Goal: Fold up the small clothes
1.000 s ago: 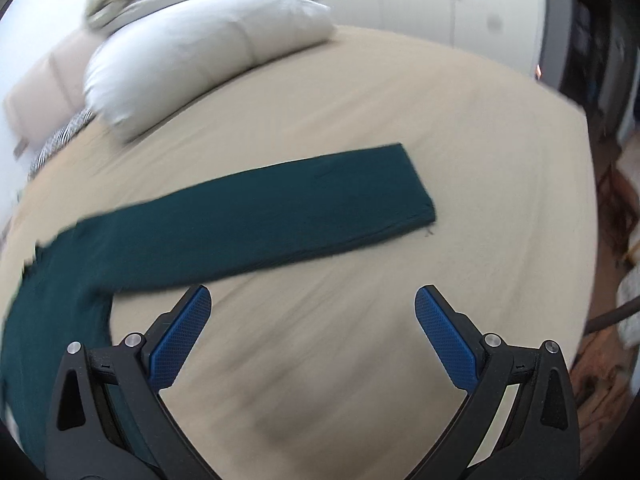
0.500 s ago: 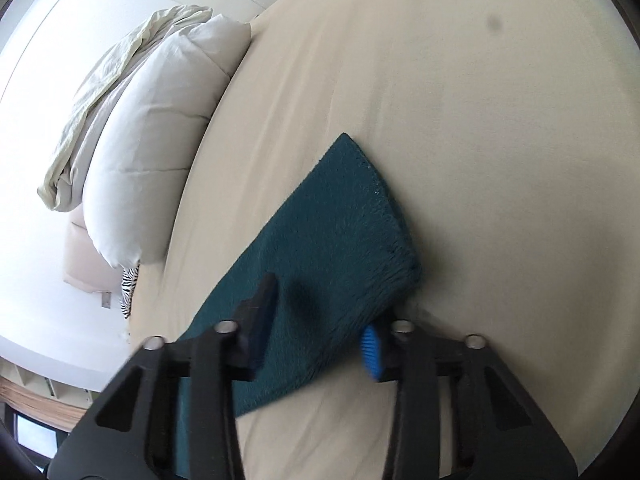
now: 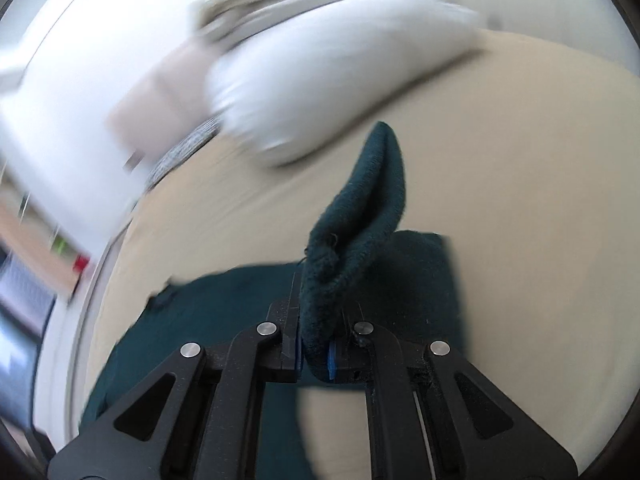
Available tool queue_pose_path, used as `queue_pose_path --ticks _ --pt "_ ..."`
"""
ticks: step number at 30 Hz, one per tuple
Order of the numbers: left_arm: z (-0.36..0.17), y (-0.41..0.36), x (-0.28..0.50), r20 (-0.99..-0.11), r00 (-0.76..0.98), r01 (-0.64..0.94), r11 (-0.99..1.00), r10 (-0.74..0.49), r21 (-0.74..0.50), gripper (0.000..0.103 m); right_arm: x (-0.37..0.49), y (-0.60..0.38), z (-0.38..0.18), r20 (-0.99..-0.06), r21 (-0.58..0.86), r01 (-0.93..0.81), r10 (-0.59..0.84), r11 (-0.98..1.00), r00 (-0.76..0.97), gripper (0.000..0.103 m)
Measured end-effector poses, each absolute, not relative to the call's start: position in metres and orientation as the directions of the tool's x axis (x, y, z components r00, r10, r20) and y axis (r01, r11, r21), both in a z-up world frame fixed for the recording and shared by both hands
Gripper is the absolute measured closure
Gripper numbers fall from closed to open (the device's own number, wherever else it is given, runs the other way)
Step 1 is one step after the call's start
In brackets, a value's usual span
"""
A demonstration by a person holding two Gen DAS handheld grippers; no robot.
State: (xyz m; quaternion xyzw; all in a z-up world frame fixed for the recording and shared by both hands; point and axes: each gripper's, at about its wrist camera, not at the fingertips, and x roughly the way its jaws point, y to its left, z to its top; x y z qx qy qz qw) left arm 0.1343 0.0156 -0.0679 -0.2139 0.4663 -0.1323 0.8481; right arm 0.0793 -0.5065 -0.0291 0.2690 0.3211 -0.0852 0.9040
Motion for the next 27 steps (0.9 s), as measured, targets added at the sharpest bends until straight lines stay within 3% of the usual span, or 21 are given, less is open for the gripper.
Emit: queue_pose_path --ticks 5,11,13,15,16,20,22,24,27 --pt "-0.067 0.036 0.144 -0.712 0.553 0.004 0.857 -0.432 -0.516 0.008 0.143 -0.364 -0.049 -0.667 0.389 0.113 0.195 0.914 0.719 0.096" --pt "-0.072 0.039 0.161 -0.708 0.544 0.02 0.851 -0.45 -0.526 0.008 0.168 -0.288 -0.112 -0.767 0.35 0.085 0.233 0.933 0.598 0.088" --pt "-0.073 0.031 0.169 -0.709 0.535 0.042 0.852 -0.46 -0.521 0.008 0.162 -0.288 -0.116 -0.756 0.371 0.066 0.26 0.926 0.6 0.055" --pt "-0.075 0.017 0.18 -0.714 0.52 0.07 0.857 -0.469 -0.511 0.008 0.147 -0.296 -0.11 -0.724 0.401 0.057 0.278 0.914 0.632 0.037" --pt "-0.076 0.01 0.185 -0.716 0.514 0.08 0.857 -0.472 -0.508 0.008 0.133 -0.291 -0.107 -0.709 0.406 0.051 0.28 0.912 0.647 0.032" --pt "-0.081 -0.027 0.215 -0.725 0.473 0.135 0.855 -0.5 -0.501 0.011 0.074 -0.3 -0.097 -0.678 0.417 0.055 0.27 0.907 0.684 0.032" --pt "-0.088 -0.045 0.231 -0.741 0.443 0.146 0.856 -0.504 -0.495 0.021 0.055 -0.321 -0.093 -0.677 0.442 0.077 0.276 0.894 0.683 0.032" --pt "-0.099 -0.064 0.247 -0.763 0.398 0.156 0.857 -0.51 -0.491 0.039 0.039 -0.34 -0.091 -0.673 0.459 0.106 0.268 0.882 0.689 0.032" --pt "-0.107 -0.086 0.262 -0.788 0.384 0.169 0.876 -0.481 -0.452 0.045 0.012 -0.369 -0.088 -0.652 0.496 0.136 0.265 0.857 0.71 0.032"
